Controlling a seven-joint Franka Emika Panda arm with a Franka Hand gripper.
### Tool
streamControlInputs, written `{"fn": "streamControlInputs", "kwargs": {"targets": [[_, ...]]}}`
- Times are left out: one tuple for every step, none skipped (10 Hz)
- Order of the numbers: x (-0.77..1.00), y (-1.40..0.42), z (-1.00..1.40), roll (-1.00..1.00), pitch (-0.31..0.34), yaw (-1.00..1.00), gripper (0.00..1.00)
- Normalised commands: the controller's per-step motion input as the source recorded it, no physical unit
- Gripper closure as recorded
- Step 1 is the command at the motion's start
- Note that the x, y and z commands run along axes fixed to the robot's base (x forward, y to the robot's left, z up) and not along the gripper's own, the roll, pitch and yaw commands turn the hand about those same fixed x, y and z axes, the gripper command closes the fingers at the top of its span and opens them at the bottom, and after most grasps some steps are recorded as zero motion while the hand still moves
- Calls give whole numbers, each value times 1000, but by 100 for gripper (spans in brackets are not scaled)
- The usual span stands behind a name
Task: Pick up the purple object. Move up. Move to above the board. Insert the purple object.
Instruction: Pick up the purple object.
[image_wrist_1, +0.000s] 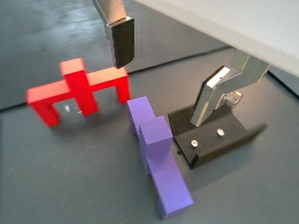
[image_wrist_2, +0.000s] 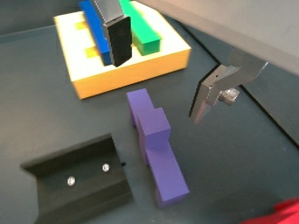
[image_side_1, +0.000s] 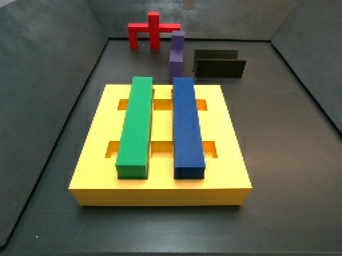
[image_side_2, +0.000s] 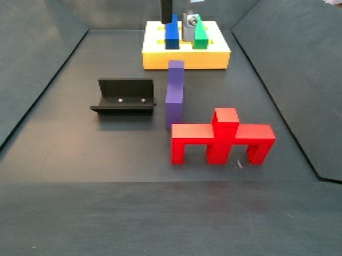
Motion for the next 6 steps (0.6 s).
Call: {"fn": "streamControlInputs", "kwargs": {"targets": [[0,-80,-109,-147,0,-906,0],[0,-34,-211,-159,-13,-894,0],[143,-11,-440,-161,-20,-740,0],[86,-14,-474,-141,-20,-780,0],[0,-29,-486,-123,-36,-829,0],[220,-49,-443,-129,0,-709,0]]}}
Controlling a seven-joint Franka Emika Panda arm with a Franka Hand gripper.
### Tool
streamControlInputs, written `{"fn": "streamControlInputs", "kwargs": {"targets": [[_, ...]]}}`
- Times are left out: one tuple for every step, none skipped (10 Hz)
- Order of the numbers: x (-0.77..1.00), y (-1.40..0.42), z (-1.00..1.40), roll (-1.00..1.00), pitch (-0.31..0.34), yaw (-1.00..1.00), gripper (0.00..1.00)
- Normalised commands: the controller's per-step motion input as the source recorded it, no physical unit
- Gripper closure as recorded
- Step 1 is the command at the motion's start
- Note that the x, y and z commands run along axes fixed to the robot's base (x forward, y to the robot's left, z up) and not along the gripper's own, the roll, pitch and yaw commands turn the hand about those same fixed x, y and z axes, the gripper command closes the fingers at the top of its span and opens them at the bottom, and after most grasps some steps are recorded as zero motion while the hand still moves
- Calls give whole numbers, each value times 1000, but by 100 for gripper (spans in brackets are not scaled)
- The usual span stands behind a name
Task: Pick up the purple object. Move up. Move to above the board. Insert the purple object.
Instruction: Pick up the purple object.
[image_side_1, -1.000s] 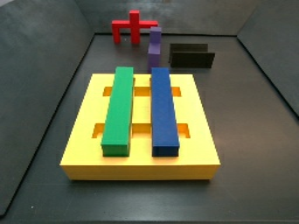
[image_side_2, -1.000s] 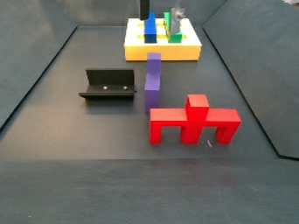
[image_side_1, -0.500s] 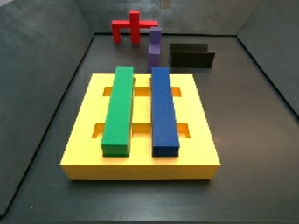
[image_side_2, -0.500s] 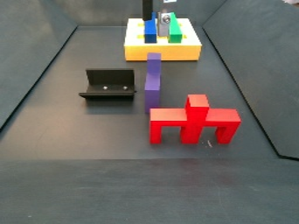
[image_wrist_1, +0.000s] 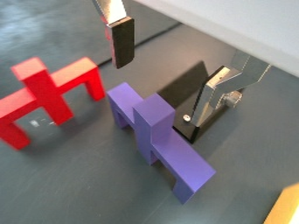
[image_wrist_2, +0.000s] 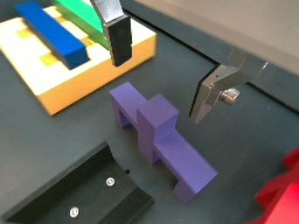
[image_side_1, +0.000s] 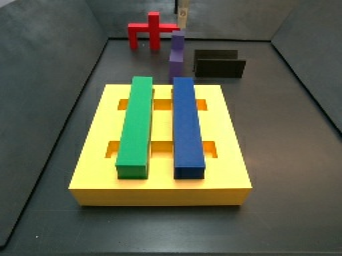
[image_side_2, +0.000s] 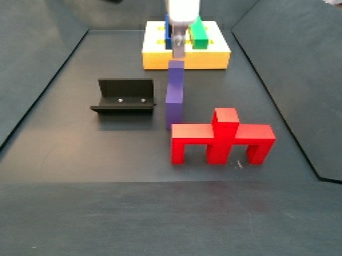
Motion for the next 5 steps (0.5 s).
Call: {"fn": "streamControlInputs", "kwargs": {"targets": [[334,-26,-423,-101,23,-606,0],[189,0,-417,-60,16,-534,0],[0,0,-331,0,0,-254,0],[-43,0,-314,-4,0,-80,0],[-223,0,-409,-74,-71,17,0]]}}
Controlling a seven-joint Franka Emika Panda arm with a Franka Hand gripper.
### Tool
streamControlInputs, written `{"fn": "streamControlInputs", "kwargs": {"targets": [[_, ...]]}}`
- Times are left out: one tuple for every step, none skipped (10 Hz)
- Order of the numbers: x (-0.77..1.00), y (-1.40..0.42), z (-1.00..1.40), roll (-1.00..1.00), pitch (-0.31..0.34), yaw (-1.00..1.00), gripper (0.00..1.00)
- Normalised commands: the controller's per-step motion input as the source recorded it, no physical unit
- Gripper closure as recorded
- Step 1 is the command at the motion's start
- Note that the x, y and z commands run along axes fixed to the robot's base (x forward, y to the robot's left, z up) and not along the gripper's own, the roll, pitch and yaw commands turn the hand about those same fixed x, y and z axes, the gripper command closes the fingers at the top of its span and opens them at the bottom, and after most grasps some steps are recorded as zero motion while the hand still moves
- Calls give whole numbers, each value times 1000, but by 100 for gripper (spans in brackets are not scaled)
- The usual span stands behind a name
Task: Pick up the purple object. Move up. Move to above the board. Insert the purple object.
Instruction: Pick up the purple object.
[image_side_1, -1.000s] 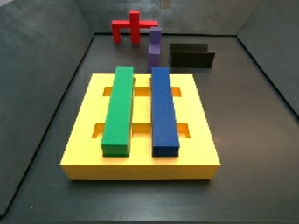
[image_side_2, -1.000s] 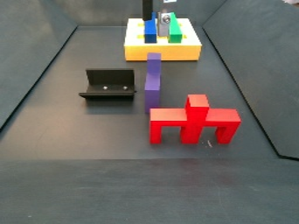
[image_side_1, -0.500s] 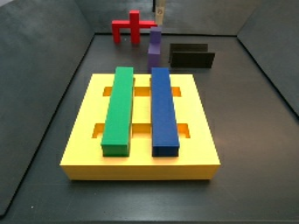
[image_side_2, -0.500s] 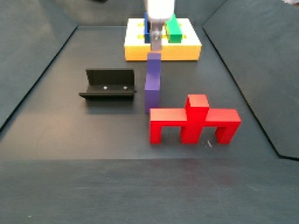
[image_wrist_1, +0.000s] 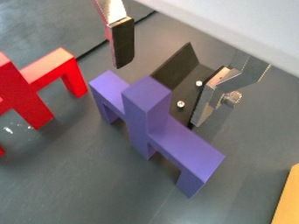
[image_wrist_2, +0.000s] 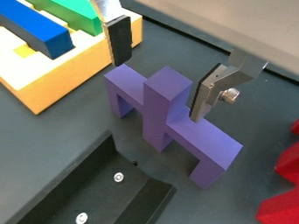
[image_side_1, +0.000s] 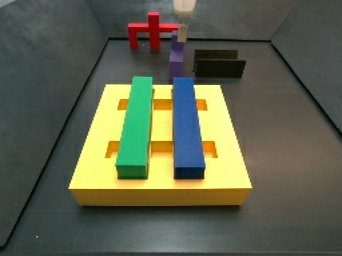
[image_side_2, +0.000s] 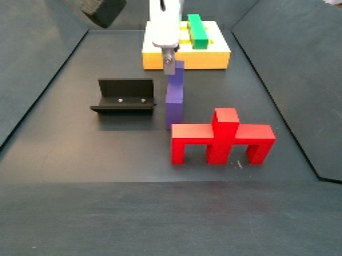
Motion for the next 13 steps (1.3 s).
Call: {"fn": "streamControlInputs", "kwargs": {"targets": [[-203,-43,-371,-3,-61,0,0],[0,0,-289,-20,-4,-63,0],[0,17,-174,0,0,-83,0],[0,6,-49,11,0,-63,0],[0,49,-106,21,0,-14,0],[0,0,-80,31,0,-11,0],[0,0,0,0,0,0,0],[0,0,0,0,0,0,100],[0,0,0,0,0,0,100],[0,0,0,0,0,0,100],[0,0,0,0,0,0,100],[0,0,0,0,0,0,100],[0,0,0,0,0,0,100]]}}
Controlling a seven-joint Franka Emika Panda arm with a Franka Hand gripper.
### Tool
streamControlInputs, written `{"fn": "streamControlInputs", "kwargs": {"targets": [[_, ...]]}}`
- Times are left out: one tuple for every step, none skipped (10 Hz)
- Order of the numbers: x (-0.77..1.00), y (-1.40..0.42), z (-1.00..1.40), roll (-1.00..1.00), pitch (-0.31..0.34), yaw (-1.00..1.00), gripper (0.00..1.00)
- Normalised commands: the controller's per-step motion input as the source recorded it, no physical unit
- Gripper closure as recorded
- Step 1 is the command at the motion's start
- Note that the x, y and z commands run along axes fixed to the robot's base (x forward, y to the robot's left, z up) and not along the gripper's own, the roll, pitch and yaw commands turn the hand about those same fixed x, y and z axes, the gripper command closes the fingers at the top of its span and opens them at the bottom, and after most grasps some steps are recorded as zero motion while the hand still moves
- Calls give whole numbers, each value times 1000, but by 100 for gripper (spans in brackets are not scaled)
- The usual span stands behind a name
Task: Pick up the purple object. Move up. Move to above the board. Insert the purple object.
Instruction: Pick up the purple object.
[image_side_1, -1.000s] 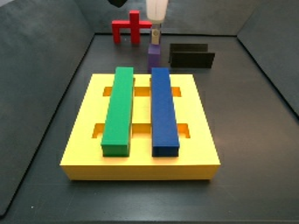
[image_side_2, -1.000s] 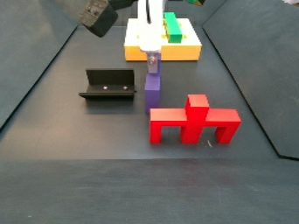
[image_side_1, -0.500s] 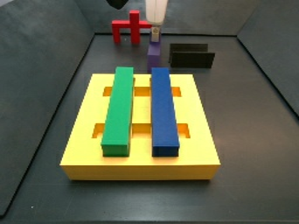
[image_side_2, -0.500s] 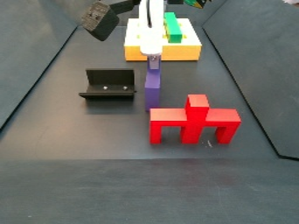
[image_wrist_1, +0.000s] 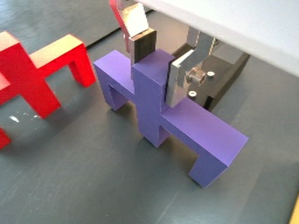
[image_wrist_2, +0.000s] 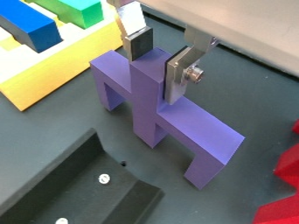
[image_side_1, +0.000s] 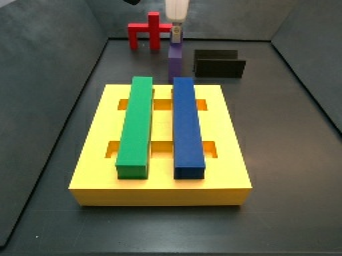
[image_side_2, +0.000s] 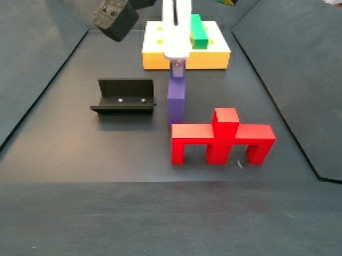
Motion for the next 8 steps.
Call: {"fn": "streamControlInputs", "kwargs": {"targets": [[0,0,0,0,0,0,100],[0,0,0,0,0,0,100],[0,0,0,0,0,0,100],[0,0,0,0,0,0,100],[0,0,0,0,0,0,100],[0,0,0,0,0,0,100],[0,0,0,0,0,0,100],[0,0,0,0,0,0,100]]}}
